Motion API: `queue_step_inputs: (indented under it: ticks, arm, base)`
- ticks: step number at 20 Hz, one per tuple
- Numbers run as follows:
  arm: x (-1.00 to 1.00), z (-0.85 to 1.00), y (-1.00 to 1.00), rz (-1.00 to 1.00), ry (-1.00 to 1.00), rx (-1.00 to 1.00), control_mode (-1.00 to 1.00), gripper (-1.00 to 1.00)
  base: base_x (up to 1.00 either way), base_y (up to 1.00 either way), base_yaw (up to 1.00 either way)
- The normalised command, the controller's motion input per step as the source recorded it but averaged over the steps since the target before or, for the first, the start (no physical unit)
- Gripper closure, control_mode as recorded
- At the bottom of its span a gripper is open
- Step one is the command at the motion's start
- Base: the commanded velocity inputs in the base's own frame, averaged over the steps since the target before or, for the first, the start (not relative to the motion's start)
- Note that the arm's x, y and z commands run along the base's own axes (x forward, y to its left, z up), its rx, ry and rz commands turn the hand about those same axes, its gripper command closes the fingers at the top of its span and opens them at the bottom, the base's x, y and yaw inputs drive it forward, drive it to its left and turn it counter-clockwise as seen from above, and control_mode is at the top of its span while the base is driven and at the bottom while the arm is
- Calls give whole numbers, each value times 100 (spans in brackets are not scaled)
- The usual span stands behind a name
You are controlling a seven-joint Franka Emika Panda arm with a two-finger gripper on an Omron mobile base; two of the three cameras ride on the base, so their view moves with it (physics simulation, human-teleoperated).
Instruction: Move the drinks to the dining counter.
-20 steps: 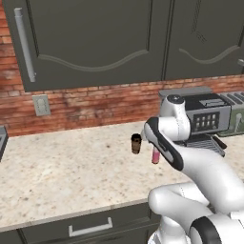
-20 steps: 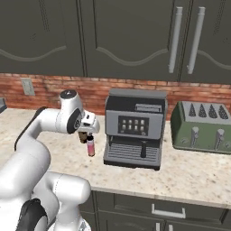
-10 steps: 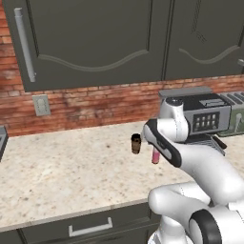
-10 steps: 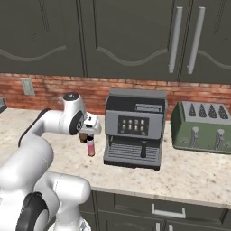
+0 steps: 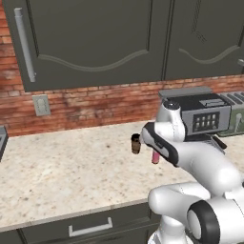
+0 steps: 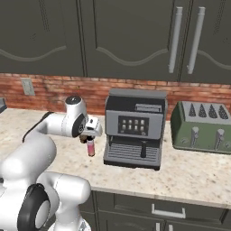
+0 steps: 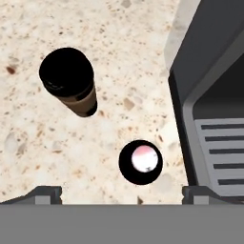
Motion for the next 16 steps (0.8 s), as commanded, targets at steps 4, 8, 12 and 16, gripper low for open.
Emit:
queue_step_inputs:
  ticks: [4, 8, 12, 16]
  arm:
    - [26, -9, 0, -2, 0, 0, -100, -100]
    - [18, 0, -5, -4, 2, 0, -100, -100]
    - [20, 0, -8, -3, 3, 0, -100, -100]
    - [13, 0, -11, -2, 4, 0, -100, -100]
  base:
    - [0, 0, 0]
    - [0, 0, 0]
    - [0, 0, 0]
    - [0, 0, 0]
